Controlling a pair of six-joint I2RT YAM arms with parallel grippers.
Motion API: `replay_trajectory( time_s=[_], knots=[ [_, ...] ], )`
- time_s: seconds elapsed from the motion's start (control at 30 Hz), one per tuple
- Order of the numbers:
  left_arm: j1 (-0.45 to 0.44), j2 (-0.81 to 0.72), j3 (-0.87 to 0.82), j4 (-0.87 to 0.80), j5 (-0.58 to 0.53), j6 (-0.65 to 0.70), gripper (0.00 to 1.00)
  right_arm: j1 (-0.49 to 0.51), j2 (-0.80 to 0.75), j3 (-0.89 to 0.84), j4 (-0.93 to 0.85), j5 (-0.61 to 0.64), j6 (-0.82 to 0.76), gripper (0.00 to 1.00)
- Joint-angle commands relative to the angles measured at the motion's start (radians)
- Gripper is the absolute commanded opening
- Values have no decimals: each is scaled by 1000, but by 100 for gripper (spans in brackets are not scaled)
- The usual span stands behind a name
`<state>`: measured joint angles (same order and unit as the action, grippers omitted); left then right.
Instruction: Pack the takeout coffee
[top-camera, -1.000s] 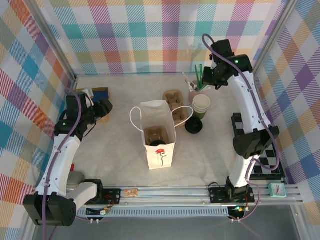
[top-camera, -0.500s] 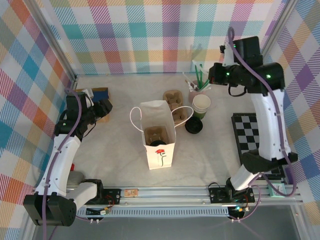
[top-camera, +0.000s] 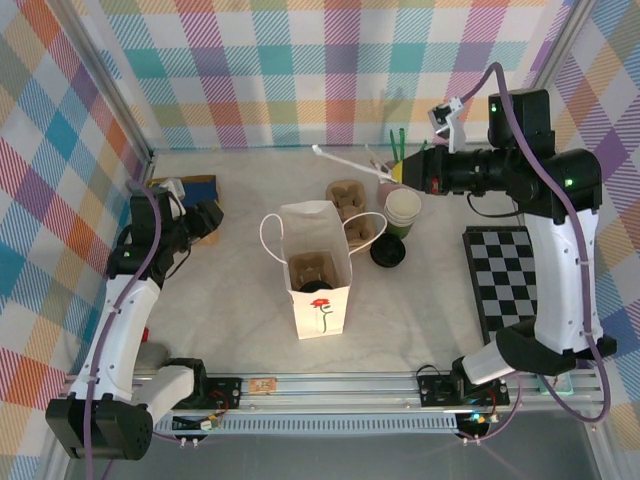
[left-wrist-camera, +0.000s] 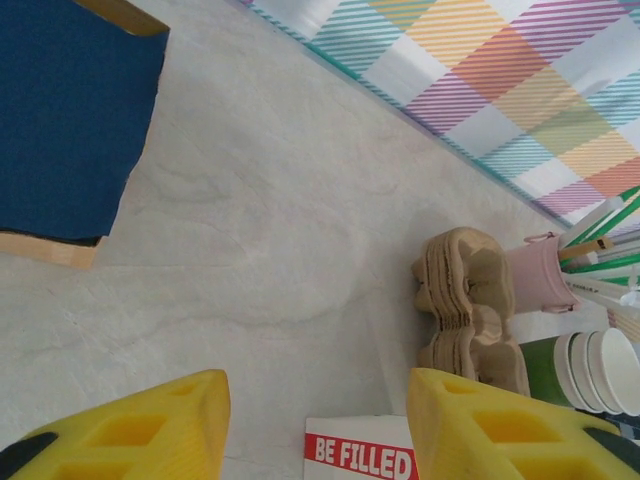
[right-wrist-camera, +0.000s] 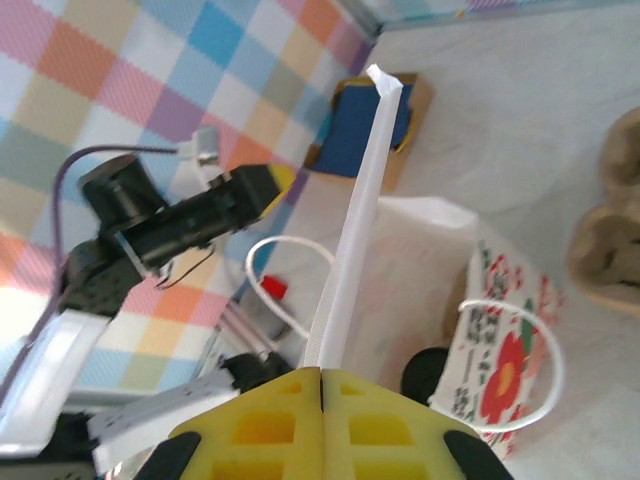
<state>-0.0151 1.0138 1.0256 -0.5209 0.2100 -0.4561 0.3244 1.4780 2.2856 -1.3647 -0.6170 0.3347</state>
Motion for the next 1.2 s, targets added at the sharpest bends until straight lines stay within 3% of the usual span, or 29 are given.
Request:
replay_trajectory(
  time_s=[0.0,0.17,0.43,0.7,0.87,1.17],
  knots=[
    [15,-18,-21,4,-16,1,50,14,-50,-48,41,-140,59,0],
    [15,-15,-28,4,-21,8,50,61,-95,-157,47,-131,121,0],
    [15,-9,-39,15,-15,11,49,239,-31,-120,-120,184,147,0],
    [15,-31,-62,11,-14,15,49,308,45,-143,-127,244,165,0],
    [15,-50,-63,-7,-17,24,48,357,138,-48,-156,367,183,0],
    [15,-100,-61,-38,-31,43,48,412,301,61,-146,405,206,0]
  ],
)
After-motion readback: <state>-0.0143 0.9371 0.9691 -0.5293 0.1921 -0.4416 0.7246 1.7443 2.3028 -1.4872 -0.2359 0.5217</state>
